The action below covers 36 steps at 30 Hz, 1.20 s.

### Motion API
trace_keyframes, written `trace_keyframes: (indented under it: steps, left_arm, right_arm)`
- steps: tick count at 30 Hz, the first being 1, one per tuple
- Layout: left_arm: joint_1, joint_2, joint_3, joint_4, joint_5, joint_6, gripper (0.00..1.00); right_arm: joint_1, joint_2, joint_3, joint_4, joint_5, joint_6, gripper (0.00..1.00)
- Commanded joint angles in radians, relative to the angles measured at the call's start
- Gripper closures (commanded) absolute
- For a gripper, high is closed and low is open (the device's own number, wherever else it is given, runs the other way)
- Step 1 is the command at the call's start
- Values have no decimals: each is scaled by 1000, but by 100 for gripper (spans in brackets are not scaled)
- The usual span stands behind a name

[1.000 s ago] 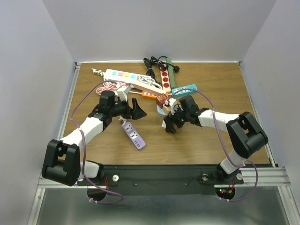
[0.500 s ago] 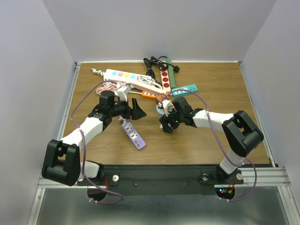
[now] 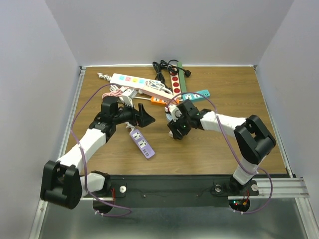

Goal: Insert the plug

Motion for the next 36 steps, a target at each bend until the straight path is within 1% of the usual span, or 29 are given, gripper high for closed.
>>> trace_keyframes:
  steps: [1, 2, 3, 4, 5, 7, 8, 9, 10, 11, 12, 14, 16, 17, 18, 19, 21, 22, 23, 25, 26, 30, 32, 36]
  left_arm:
    - [4, -152, 40, 82, 36, 53, 2]
    - [4, -178, 34, 96, 36, 58, 2]
    - [4, -204, 26, 123, 40, 73, 2]
    - [4, -250, 18, 131, 48, 82, 3]
    - [4, -270, 15, 134, 53, 96, 4]
    - [4, -330, 7, 160, 79, 125, 4]
    - [4, -348, 0, 180, 88, 134, 4]
    - [4, -365, -3, 180, 97, 142, 4]
    - [4, -384, -2, 191, 126, 171, 3]
    - [4, -388, -5, 185, 148, 199, 3]
    - [3, -390, -6, 189, 155, 220, 3]
    - [-3, -395, -11, 203, 178, 249, 5]
    - [-9, -410, -20, 258, 189, 237, 6]
    - [-14, -415, -46, 293, 192, 208, 6]
    - [-17, -419, -62, 365, 191, 194, 6]
    - [-22, -419, -89, 402, 201, 170, 6]
    - [-28, -402, -101, 489, 223, 118, 8]
    - [-48, -383, -120, 529, 243, 96, 9]
    - [-58, -373, -129, 568, 254, 81, 8]
    - [-84, -340, -152, 676, 302, 36, 7]
    - [-98, -329, -154, 701, 319, 26, 7]
    - [-189, -281, -137, 745, 393, 26, 7]
    - [-207, -261, -131, 757, 444, 13, 9]
    - [-236, -260, -143, 787, 481, 1, 11]
  right_arm:
    - [-4, -4, 188, -296, -198, 60, 81]
    - [-7, -12, 288, -343, -240, 75, 81]
    - [-17, -12, 335, -432, -283, 90, 81]
    - [-22, -11, 379, -480, -369, 110, 81]
    - [-27, -11, 463, -520, -397, 124, 81]
    - [-42, -9, 524, -613, -460, 153, 81]
    - [-57, 2, 569, -677, -528, 161, 81]
    - [-65, 2, 593, -704, -558, 169, 81]
    - [-73, 0, 602, -718, -621, 190, 82]
    - [-76, -8, 601, -716, -658, 199, 82]
    - [-89, -17, 588, -675, -710, 243, 82]
    - [-97, -41, 552, -652, -846, 297, 82]
    - [-100, -66, 521, -625, -902, 317, 82]
    - [-100, -87, 509, -611, -940, 342, 82]
    - [-103, -98, 493, -579, -969, 354, 81]
    - [-103, -109, 449, -554, -1029, 385, 81]
    - [-105, -118, 423, -531, -1064, 394, 81]
    - [-105, -123, 400, -517, -1078, 425, 81]
    - [-105, -139, 380, -491, -1101, 460, 78]
    - [-105, -158, 349, -404, -1139, 545, 78]
    - [-103, -164, 334, -388, -1141, 561, 78]
    - [-103, -196, 280, -356, -1156, 600, 78]
    - [-105, -201, 283, -354, -1163, 623, 78]
    - [-103, -207, 274, -345, -1172, 636, 78]
